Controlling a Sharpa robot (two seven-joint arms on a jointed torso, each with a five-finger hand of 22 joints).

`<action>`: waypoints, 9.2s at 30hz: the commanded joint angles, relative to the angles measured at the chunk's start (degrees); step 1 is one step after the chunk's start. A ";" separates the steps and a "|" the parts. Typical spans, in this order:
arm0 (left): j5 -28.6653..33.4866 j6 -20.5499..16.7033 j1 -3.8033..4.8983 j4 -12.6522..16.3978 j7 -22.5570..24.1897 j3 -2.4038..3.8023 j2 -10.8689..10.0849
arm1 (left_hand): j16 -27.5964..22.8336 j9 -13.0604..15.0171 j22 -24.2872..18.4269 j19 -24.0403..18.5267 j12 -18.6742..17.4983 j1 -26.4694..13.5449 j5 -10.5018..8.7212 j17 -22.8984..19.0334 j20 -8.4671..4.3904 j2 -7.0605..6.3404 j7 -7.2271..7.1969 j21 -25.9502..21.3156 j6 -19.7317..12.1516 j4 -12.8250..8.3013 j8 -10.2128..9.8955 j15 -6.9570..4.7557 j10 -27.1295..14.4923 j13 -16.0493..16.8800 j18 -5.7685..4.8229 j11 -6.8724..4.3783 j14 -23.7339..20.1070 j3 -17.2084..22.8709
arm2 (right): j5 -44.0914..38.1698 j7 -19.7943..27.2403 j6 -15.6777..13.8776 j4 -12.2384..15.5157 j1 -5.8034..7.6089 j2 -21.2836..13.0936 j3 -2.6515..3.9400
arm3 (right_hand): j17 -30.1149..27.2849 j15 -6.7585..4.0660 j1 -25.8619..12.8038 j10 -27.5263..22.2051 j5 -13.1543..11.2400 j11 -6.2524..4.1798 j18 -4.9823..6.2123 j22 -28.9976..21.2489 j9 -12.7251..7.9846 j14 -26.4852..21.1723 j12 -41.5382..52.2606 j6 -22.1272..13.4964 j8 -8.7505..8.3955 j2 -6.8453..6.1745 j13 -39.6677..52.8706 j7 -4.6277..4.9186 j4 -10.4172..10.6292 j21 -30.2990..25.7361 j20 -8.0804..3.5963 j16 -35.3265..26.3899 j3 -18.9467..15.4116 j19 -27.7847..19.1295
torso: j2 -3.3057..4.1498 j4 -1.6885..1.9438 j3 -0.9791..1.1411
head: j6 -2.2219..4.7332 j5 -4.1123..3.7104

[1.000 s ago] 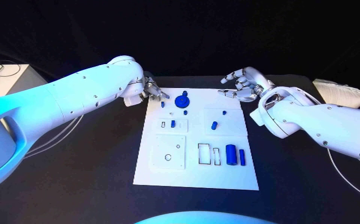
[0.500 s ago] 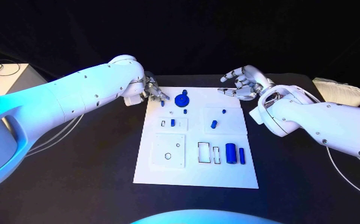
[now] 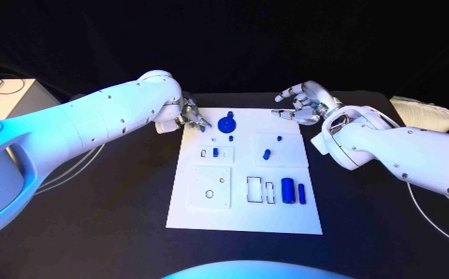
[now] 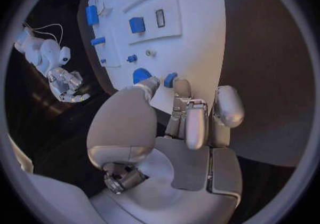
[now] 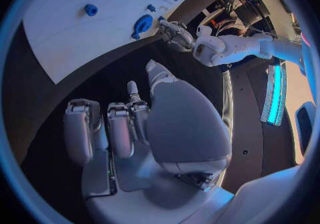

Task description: Assemble the parts on the task board

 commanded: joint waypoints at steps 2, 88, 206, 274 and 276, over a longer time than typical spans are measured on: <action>-0.08 0.64 -0.02 -0.04 0.49 -0.01 0.07 | 0.25 -0.13 0.15 -0.13 0.32 1.05 0.38 6.05 0.16 0.49 -0.14 -0.30 0.14 0.06 -0.36 0.25 -0.26 0.08 0.42 0.06 2.71 0.54 | -0.23 0.66 0.09 0.06 -0.02 0.01 0.02 | 9.97 0.45 -0.72 -0.25 0.17 0.00 1.04 9.97 -0.07 4.72 -0.20 -0.02 -0.28 -0.02 8.10 0.15 0.02 -0.37 0.34 -0.24 0.43 2.54 | -0.02 0.06 0.04 | -0.20 -0.12; -6.08 -12.30 -3.81 26.95 3.10 -2.33 -15.63 | 2.91 2.97 7.02 4.51 3.57 -0.49 1.04 11.18 -1.45 -3.83 -2.11 3.24 1.50 -14.19 7.72 -1.68 6.68 3.05 -0.89 -2.06 4.82 37.39 | 0.13 0.60 0.59 -0.09 -0.50 -0.95 -0.02 | 9.96 0.41 -2.12 -0.07 1.09 -0.04 1.06 9.91 -0.07 4.73 -0.04 0.11 -0.18 0.66 8.19 0.11 0.14 -0.52 0.30 -0.27 0.81 2.51 | 0.09 0.04 0.00 | -1.71 0.98; -4.99 -11.93 -4.82 27.04 0.46 -2.42 -14.79 | 3.15 0.65 7.76 5.25 3.87 -7.98 0.65 12.02 -2.53 -5.66 -3.80 3.14 5.25 -4.70 7.49 -2.74 8.54 4.55 -1.09 -3.27 5.08 18.88 | 0.15 0.71 0.88 -0.24 -0.93 -1.10 -0.02 | 9.80 0.38 -2.90 -0.07 1.37 -0.07 1.10 9.82 -0.08 4.69 -0.04 0.11 -0.15 0.71 8.15 0.08 0.07 -0.69 0.27 -0.35 0.98 2.47 | 0.04 -0.02 0.05 | -2.92 0.58; 0.83 -29.49 -4.77 27.23 30.49 -0.67 -15.26 | -24.78 -9.02 -24.78 -22.86 -12.67 11.00 0.72 -30.71 4.67 -5.19 6.00 -22.46 -11.89 -8.52 -1.25 5.70 -20.56 -13.91 4.97 6.38 -24.79 21.40 | 1.01 1.63 0.58 -0.80 -1.17 -0.86 -0.02 | 6.13 0.17 -3.96 -4.83 1.66 -0.28 2.17 6.80 -0.07 3.71 -5.33 0.23 0.00 0.88 2.95 -0.11 -0.05 -5.29 0.12 -1.95 1.82 0.42 | 0.06 -0.05 0.01 | -1.92 -0.39; -2.42 -30.13 -4.91 26.34 32.95 -1.21 -14.11 | -25.35 -11.32 -24.40 -23.35 -15.67 12.00 0.57 -31.83 5.28 -6.01 6.22 -22.15 -12.72 -9.88 -2.76 6.21 -21.96 -16.62 5.07 7.02 -26.96 21.26 | 1.25 1.89 0.53 -0.89 -1.17 -0.83 -0.02 | 5.09 0.04 -3.89 -5.92 1.66 -0.42 2.50 5.84 -0.02 3.42 -6.80 0.43 0.14 0.86 1.49 -0.23 -0.07 -6.77 0.00 -2.49 2.29 -0.21 | 0.09 -0.07 -0.02 | -1.77 -0.48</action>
